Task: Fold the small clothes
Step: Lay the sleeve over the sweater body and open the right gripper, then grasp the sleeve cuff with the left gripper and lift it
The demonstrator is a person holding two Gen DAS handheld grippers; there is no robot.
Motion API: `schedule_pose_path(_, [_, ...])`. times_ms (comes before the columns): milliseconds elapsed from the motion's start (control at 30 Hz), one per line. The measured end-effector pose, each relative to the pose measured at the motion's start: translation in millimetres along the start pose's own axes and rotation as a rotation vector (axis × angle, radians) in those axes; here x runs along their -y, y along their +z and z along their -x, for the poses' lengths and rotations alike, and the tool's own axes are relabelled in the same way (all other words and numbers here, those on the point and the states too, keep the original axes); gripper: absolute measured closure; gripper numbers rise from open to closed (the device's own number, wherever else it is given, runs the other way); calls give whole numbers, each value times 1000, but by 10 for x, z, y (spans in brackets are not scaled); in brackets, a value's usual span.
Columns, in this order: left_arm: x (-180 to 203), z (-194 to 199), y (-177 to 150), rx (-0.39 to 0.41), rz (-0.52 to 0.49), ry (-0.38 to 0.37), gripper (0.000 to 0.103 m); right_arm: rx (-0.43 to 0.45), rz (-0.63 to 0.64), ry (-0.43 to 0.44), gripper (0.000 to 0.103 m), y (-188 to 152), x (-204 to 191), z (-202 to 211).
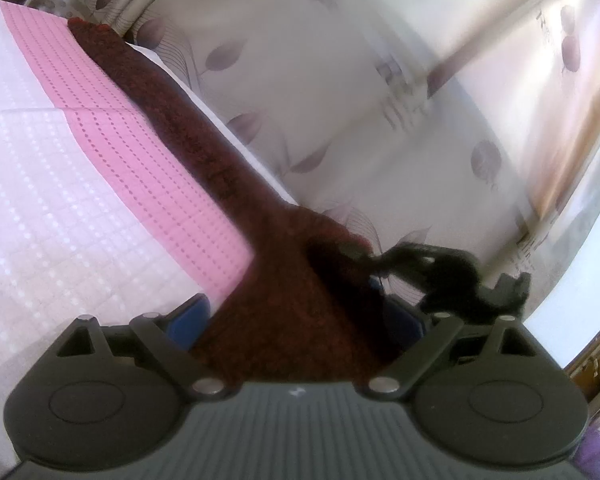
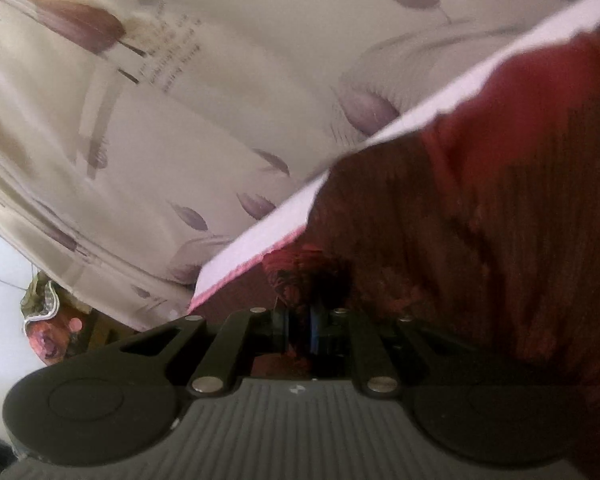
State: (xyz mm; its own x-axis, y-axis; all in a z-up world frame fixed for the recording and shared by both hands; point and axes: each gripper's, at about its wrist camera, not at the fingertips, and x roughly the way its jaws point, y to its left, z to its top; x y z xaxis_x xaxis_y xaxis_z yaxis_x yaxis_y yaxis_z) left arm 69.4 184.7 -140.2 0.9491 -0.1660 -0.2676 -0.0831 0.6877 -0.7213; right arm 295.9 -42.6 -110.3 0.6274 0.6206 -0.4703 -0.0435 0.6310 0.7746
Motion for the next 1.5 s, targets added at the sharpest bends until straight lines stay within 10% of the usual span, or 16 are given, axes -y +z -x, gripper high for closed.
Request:
schedule_pose_path(200, [6,3,-3,-2,-5,3,9,-18,-17,15,63,-68,49,15])
schedule_pose_path(400, [16,-2,-4,-1,-6,7,9,115,68,103,48,-119,-59,948])
schedule_pose_path(600, [37,-14,-4,-7,-7,16,9,309,250,-197,51,5,402,1926])
schedule_pose_path(733, [-22,-9,155,-56,76,-13,9,221,196,-347,61,142,911,2003])
schedule_pose_path(1200, [-1158,-484,2190,-12,267,295,10,207,269,-297,51,6,1047,1913])
schedule_pose_path(1500, [-1666,-1017,2753,-50,376,364,14,211,268,-284,49,-10,1054,1921])
